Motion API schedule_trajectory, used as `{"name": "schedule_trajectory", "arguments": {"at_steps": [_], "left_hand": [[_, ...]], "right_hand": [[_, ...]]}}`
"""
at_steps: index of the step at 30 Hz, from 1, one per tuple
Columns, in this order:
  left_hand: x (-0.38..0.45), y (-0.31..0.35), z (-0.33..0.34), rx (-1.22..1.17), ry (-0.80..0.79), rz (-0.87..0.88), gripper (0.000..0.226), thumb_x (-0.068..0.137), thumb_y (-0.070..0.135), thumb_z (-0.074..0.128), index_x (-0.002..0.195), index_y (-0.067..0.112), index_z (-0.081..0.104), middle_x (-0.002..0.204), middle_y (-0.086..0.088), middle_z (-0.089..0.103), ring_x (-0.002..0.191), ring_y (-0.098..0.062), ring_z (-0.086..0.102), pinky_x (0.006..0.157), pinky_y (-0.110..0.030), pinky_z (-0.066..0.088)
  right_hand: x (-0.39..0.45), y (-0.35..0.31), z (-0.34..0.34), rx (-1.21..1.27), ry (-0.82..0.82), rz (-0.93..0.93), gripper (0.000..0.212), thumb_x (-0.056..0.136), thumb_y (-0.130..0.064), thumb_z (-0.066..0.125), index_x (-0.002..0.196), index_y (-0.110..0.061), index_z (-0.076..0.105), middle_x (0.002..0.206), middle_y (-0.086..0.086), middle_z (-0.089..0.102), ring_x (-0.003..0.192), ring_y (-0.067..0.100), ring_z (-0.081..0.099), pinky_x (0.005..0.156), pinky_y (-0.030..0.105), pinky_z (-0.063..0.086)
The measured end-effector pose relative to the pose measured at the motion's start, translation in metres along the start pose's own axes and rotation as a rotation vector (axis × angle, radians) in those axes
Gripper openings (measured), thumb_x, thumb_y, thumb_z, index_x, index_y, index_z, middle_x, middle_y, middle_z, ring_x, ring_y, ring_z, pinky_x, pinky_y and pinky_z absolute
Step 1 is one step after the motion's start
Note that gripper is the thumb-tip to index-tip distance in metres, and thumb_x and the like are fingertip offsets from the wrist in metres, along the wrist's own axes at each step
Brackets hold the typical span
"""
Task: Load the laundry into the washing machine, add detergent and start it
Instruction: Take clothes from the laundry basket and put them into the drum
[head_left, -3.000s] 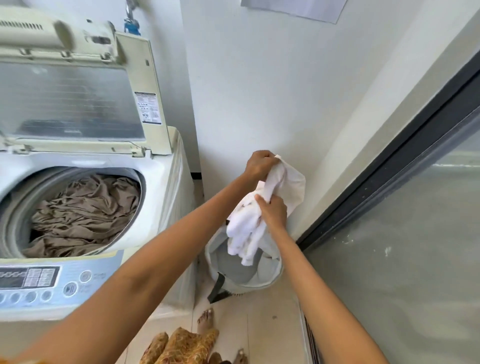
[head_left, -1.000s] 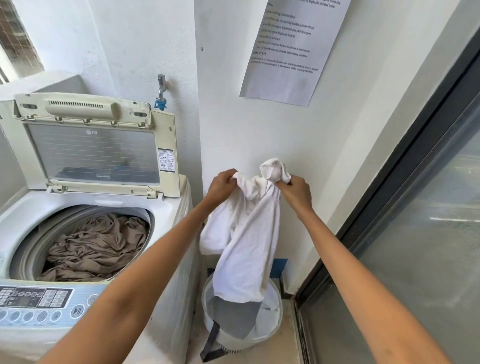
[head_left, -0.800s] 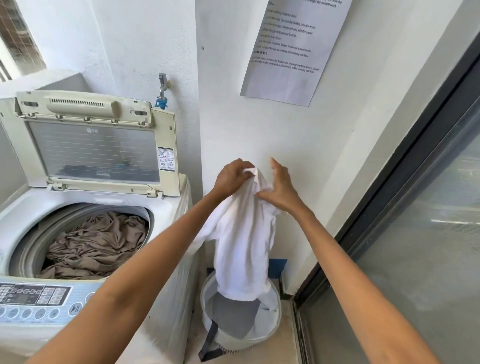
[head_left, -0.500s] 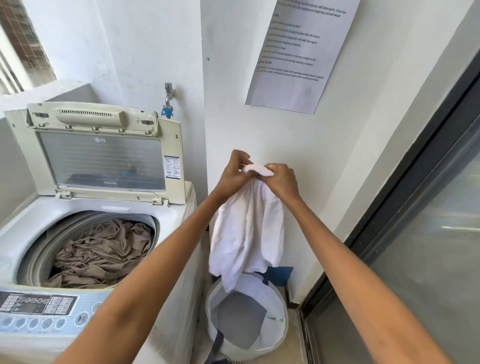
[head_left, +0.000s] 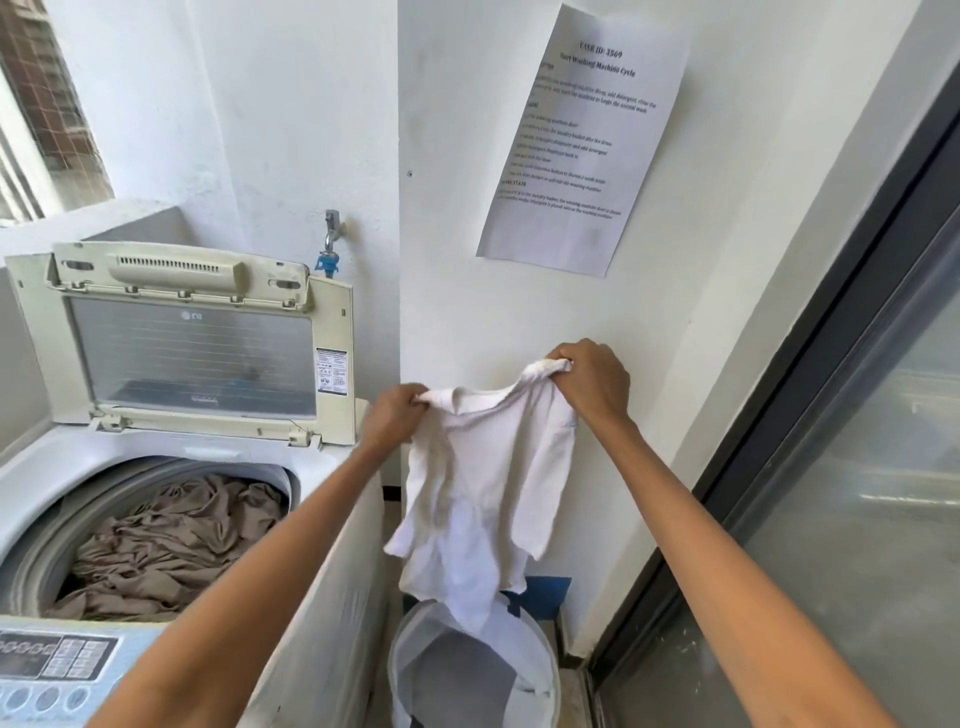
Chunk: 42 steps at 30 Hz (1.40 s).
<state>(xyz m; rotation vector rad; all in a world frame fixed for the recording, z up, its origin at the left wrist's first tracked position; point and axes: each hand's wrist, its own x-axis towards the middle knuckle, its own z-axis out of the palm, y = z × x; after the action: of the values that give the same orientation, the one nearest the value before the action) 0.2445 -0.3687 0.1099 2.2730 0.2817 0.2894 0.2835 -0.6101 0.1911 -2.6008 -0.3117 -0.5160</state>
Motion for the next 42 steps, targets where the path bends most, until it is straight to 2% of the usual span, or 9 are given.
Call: {"name": "schedule_trajectory", "arguments": {"at_steps": [7,12,17,24,29,32,35,39,42], "left_hand": [[-0.014,0.046,-0.035,-0.724,0.044,-0.094,0.035,0.085,-0.006,0.039,0.107,0.011,0.06,0.085,-0.013,0.059,0.061,-0.022,0.06,0.047,-0.026,0.056],[-0.025,0.036,-0.066,-0.716,0.116,0.002,0.033,0.089,-0.004,0.042,0.115,0.008,0.058,0.096,-0.013,0.057,0.064,-0.018,0.063,0.055,-0.027,0.058],[-0.019,0.037,-0.115,-0.617,0.046,0.111,0.041,0.095,0.002,0.045,0.134,0.013,0.042,0.095,-0.002,0.057,0.075,-0.011,0.059,0.059,-0.022,0.055],[-0.011,0.016,-0.187,-0.61,-0.123,0.184,0.013,0.095,0.007,0.048,0.098,0.016,0.057,0.08,0.004,0.063,0.065,0.0,0.061,0.061,-0.019,0.051],[-0.006,-0.011,-0.232,-0.732,0.051,0.137,0.03,0.089,-0.007,0.045,0.082,0.02,0.055,0.071,0.002,0.061,0.056,-0.003,0.06,0.053,-0.018,0.05],[0.003,-0.023,-0.271,-0.872,0.114,0.177,0.024,0.087,-0.007,0.043,0.088,0.014,0.055,0.076,-0.003,0.062,0.064,-0.01,0.06,0.058,-0.021,0.052],[0.01,-0.025,-0.313,-1.01,0.092,0.227,0.019,0.091,-0.001,0.046,0.091,0.012,0.06,0.076,0.0,0.069,0.071,-0.013,0.062,0.069,-0.028,0.053],[0.014,-0.039,-0.356,-1.124,0.086,0.247,0.02,0.095,0.0,0.043,0.093,0.009,0.061,0.073,0.0,0.071,0.071,-0.014,0.065,0.072,-0.03,0.054],[0.014,-0.072,-0.372,-1.073,0.163,0.203,0.022,0.093,-0.004,0.043,0.091,0.01,0.06,0.077,-0.002,0.07,0.07,-0.014,0.066,0.066,-0.027,0.056]], "right_hand": [[-0.005,-0.011,0.015,0.24,-0.036,0.12,0.017,0.083,-0.013,0.055,0.092,-0.012,0.07,0.097,0.013,0.071,0.094,0.034,0.064,0.071,0.03,0.046],[0.005,-0.057,0.006,0.425,-0.041,0.054,0.015,0.076,-0.018,0.064,0.089,-0.018,0.071,0.092,0.008,0.073,0.092,0.028,0.068,0.082,0.039,0.055],[0.013,-0.142,-0.004,0.735,-0.145,-0.119,0.026,0.072,-0.002,0.059,0.081,-0.022,0.071,0.078,0.001,0.069,0.079,0.019,0.069,0.07,0.04,0.061],[0.019,-0.239,0.0,0.919,-0.226,-0.349,0.027,0.076,0.002,0.066,0.091,-0.02,0.068,0.087,-0.011,0.068,0.086,0.01,0.065,0.082,0.03,0.054],[0.004,-0.271,0.027,1.019,-0.488,-0.378,0.062,0.083,-0.006,0.069,0.134,-0.026,0.04,0.131,-0.006,0.049,0.114,0.006,0.057,0.087,0.019,0.048],[-0.007,-0.267,0.071,0.614,-0.422,-0.224,0.108,0.066,-0.043,0.082,0.149,-0.026,0.015,0.15,-0.001,0.026,0.128,0.015,0.044,0.099,0.034,0.045],[-0.038,-0.27,0.129,0.376,-0.53,-0.105,0.131,0.05,-0.067,0.08,0.15,-0.02,0.011,0.151,0.002,0.032,0.134,0.023,0.041,0.105,0.042,0.041],[-0.074,-0.313,0.181,0.466,-0.43,0.116,0.078,0.079,-0.044,0.071,0.141,-0.015,0.034,0.135,0.009,0.053,0.119,0.034,0.054,0.089,0.038,0.047],[-0.069,-0.352,0.194,0.643,-0.267,0.143,0.004,0.086,-0.008,0.059,0.089,-0.008,0.058,0.096,0.022,0.065,0.091,0.031,0.061,0.061,0.032,0.036]]}}
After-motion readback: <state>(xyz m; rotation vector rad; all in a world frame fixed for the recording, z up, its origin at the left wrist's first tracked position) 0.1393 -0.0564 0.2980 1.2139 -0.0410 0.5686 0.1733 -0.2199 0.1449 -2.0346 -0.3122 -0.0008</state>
